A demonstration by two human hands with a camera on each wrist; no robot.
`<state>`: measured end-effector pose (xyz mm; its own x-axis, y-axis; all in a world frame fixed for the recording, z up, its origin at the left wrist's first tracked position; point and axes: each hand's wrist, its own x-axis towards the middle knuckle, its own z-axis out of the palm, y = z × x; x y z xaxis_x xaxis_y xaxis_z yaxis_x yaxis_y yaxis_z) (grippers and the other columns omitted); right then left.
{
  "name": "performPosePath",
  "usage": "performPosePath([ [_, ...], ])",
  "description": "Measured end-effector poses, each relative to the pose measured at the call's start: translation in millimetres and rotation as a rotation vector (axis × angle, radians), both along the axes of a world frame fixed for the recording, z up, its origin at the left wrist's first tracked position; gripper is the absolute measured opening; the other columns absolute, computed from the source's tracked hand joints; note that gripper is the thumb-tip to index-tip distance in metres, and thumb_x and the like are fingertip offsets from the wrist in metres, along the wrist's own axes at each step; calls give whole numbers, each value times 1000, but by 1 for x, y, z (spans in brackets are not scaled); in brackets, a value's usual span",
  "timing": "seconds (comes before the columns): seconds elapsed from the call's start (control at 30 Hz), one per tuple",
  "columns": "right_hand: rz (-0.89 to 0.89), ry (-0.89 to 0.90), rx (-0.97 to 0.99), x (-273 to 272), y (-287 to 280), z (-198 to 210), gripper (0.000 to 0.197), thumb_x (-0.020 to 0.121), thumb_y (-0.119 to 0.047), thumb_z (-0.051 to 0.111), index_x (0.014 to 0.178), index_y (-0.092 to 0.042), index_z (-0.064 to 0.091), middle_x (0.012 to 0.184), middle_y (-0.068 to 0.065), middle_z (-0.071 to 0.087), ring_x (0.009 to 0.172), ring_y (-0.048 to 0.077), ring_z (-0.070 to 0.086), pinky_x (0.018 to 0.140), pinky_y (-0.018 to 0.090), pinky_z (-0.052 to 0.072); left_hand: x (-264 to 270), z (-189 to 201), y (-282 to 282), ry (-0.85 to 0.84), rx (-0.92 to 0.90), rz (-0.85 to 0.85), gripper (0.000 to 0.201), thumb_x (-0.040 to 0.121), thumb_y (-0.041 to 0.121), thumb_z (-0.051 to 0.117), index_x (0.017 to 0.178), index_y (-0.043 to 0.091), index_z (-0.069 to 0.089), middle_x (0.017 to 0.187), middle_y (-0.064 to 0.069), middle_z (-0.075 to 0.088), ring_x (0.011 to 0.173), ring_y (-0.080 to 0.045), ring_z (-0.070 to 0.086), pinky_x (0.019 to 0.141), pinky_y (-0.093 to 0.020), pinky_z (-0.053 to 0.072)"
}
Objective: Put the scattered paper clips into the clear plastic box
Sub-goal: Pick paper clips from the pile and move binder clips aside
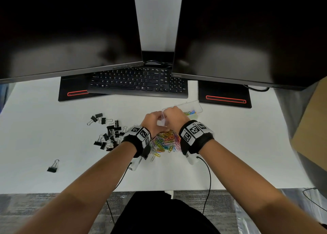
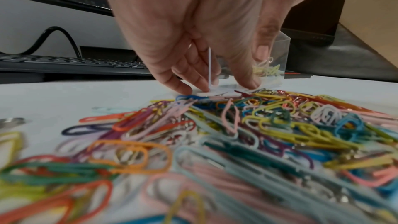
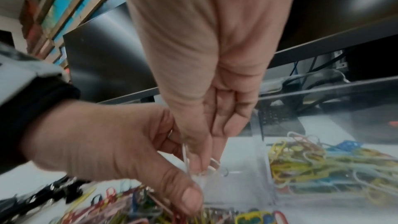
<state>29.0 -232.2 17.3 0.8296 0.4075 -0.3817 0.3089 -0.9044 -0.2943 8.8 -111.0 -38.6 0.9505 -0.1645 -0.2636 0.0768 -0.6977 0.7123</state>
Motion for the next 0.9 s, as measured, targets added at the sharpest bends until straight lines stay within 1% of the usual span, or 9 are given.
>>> performPosePath([
  [0.1,-23,74,51,7,-4,4,19,75,3,66,84,-14,65,87,6,74,89,19,67,82,25,52,2,-1,1,-7,11,-15,42,66,19,83,103,9,65,101,-4,66,88,-11,52,73,-18,35],
  [0.2,-58,58,185,9,-10,9,23,73,8,64,89,-8,68,84,6,75,75,10,66,90,23,50,4,-1,2,2,1,12,42,66,17,83,103,10,66,100,-3,67,88,-13,53,71,-18,35],
  [0.27,-142,36,326,7,-16,10,26,71,12,63,90,-5,69,82,9,75,58,-3,57,83,18,50,6,0,3,8,21,25,42,67,15,81,106,10,65,95,0,64,86,-13,52,68,-15,34],
  [0.4,-370,-32,556,8,-33,8,27,70,11,69,93,-3,69,77,7,72,51,-8,56,63,1,46,9,2,7,27,42,56,54,67,15,82,116,11,62,110,-4,65,101,-20,59,81,-16,40],
  [0.47,-496,-124,623,10,-42,8,25,72,12,68,94,-1,69,77,11,71,55,-5,60,66,7,52,10,3,8,31,39,86,56,65,14,84,116,10,61,112,-6,66,104,-21,61,85,-20,45],
  [0.57,-518,-159,589,7,-51,4,26,76,9,66,100,0,69,87,15,72,78,22,68,79,20,53,9,5,13,38,39,115,59,64,8,83,118,7,60,115,-9,65,108,-23,61,93,-26,48],
  [0.73,-465,-245,575,-13,-60,0,25,82,0,63,107,-4,67,96,11,69,79,17,62,76,14,44,-1,11,32,-3,110,134,52,75,5,73,125,9,57,124,-8,61,114,-21,57,98,-25,43],
  [0.8,-449,-295,532,-26,-66,-4,22,83,-6,64,105,-5,68,97,10,67,79,20,62,78,21,48,-11,11,41,-17,145,149,42,81,10,69,122,11,59,125,-8,60,114,-20,58,98,-28,45],
  [0.9,-423,-200,373,-47,-80,-18,25,83,-15,69,106,-9,67,99,11,62,74,19,57,84,37,52,-29,9,50,-21,175,150,33,86,12,62,119,13,62,124,-9,60,112,-21,58,95,-28,44],
])
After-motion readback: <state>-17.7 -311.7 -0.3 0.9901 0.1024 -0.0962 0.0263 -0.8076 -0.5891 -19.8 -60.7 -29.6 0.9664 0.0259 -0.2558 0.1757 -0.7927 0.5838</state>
